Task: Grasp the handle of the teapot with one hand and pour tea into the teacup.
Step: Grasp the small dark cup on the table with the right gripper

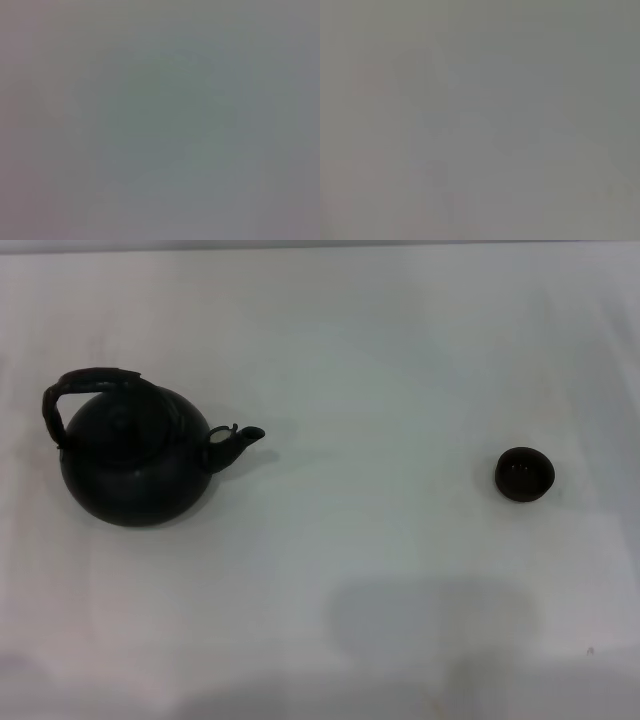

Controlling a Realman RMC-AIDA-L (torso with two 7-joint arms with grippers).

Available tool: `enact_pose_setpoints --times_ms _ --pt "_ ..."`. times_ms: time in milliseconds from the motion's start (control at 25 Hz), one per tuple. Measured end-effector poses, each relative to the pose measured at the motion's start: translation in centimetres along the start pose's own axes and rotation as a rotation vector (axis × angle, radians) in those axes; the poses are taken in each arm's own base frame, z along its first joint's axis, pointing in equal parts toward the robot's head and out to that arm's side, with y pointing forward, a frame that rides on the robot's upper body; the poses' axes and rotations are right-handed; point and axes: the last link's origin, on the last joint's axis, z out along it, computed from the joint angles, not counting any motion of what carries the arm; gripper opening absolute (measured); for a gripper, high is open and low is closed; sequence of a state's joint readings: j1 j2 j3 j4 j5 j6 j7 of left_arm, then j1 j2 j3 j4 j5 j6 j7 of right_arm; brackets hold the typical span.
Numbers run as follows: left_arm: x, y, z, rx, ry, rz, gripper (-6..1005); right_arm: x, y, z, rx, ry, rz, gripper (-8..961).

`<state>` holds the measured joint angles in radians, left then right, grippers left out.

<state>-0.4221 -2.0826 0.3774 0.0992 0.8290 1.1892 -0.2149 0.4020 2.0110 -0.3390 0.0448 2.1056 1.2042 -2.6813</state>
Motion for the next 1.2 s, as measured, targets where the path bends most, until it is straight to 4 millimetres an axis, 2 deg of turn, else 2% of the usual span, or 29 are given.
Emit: enact_pose_setpoints --times_ms 160,360,800,920,1200 --pt "0.0 -0.4 -0.7 0.066 0.026 -0.026 814 -0.3 0.0 0.1 -0.005 -0.013 0.001 750" --pt "0.1 0.2 -0.5 0.058 0.030 0.008 815 0.2 -0.1 -0.1 0.005 0.010 0.001 750" --pt "0.0 0.9 -1.5 0.046 0.053 0.015 817 -0.1 -0.3 -0.9 -0.009 -0.021 0.010 749" --pt "0.3 0.8 -2.0 0.048 0.086 0.007 816 -0.1 0.0 -1.0 -0.059 -0.004 -0.021 749" --pt "0.2 1.0 -2.1 0.054 0.083 -0.015 816 -2.7 -0.6 -0.9 -0.263 0.000 -0.066 749"
